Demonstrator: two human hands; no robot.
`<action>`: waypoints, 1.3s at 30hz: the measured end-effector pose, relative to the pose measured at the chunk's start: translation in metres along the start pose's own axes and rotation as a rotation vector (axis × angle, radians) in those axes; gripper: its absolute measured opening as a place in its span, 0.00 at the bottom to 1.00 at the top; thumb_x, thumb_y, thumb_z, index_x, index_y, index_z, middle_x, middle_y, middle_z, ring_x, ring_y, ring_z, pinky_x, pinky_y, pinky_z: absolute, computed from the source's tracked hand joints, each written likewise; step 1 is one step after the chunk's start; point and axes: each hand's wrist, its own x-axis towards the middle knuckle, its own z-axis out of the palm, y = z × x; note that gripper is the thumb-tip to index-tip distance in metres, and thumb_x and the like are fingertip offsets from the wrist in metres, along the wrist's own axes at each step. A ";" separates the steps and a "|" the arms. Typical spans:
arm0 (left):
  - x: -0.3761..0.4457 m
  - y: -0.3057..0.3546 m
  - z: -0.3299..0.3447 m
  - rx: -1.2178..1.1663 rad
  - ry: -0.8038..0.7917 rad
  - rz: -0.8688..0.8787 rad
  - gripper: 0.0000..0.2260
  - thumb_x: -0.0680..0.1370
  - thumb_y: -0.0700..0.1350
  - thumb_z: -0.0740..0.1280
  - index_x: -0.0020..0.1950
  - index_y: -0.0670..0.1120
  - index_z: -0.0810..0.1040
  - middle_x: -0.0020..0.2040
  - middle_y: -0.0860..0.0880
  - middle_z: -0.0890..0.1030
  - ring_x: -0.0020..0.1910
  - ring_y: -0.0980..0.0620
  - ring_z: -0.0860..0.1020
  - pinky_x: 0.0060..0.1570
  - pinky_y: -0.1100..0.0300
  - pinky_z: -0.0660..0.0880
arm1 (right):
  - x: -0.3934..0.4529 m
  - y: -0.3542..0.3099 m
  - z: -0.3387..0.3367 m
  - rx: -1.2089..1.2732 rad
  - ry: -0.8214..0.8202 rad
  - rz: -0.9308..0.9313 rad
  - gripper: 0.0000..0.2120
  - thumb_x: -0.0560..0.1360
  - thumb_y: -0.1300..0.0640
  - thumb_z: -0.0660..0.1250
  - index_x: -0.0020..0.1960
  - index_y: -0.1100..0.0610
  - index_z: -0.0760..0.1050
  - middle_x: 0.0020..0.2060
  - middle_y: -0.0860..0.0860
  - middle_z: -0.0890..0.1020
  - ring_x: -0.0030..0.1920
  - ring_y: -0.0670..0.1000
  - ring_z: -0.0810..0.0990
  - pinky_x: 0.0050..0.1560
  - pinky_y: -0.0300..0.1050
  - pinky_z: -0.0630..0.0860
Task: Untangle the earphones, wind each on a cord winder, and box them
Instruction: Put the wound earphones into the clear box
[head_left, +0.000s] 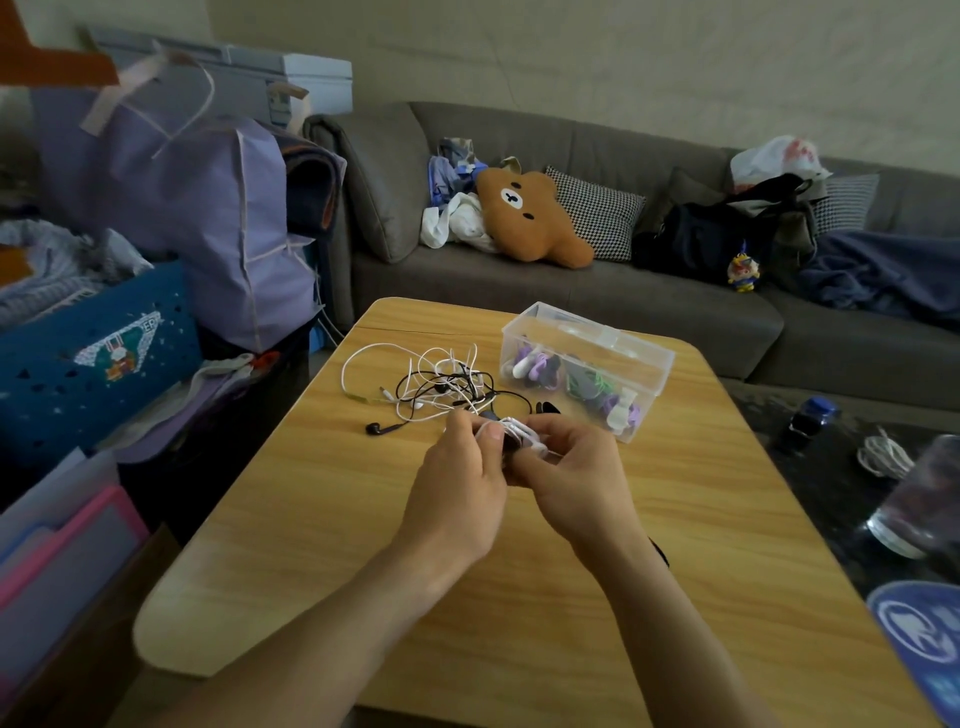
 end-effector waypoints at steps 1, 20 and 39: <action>0.000 0.001 -0.001 0.016 0.008 0.013 0.08 0.85 0.50 0.55 0.51 0.49 0.70 0.42 0.47 0.82 0.42 0.45 0.81 0.45 0.43 0.77 | 0.001 -0.001 -0.002 -0.023 -0.010 -0.021 0.14 0.72 0.72 0.68 0.45 0.54 0.84 0.37 0.55 0.86 0.39 0.57 0.86 0.45 0.55 0.84; 0.008 0.008 -0.021 -0.087 -0.033 0.102 0.12 0.84 0.49 0.60 0.47 0.44 0.78 0.39 0.45 0.81 0.41 0.46 0.78 0.42 0.49 0.74 | 0.001 -0.014 -0.016 0.381 -0.099 0.142 0.23 0.70 0.76 0.69 0.61 0.62 0.72 0.41 0.63 0.86 0.42 0.62 0.86 0.52 0.56 0.83; 0.014 0.003 -0.020 -0.108 -0.196 -0.061 0.12 0.86 0.43 0.53 0.54 0.39 0.73 0.37 0.48 0.79 0.31 0.58 0.76 0.38 0.58 0.73 | 0.003 0.000 0.000 -0.198 -0.013 -0.164 0.07 0.75 0.57 0.73 0.51 0.49 0.79 0.38 0.47 0.84 0.34 0.42 0.82 0.34 0.32 0.74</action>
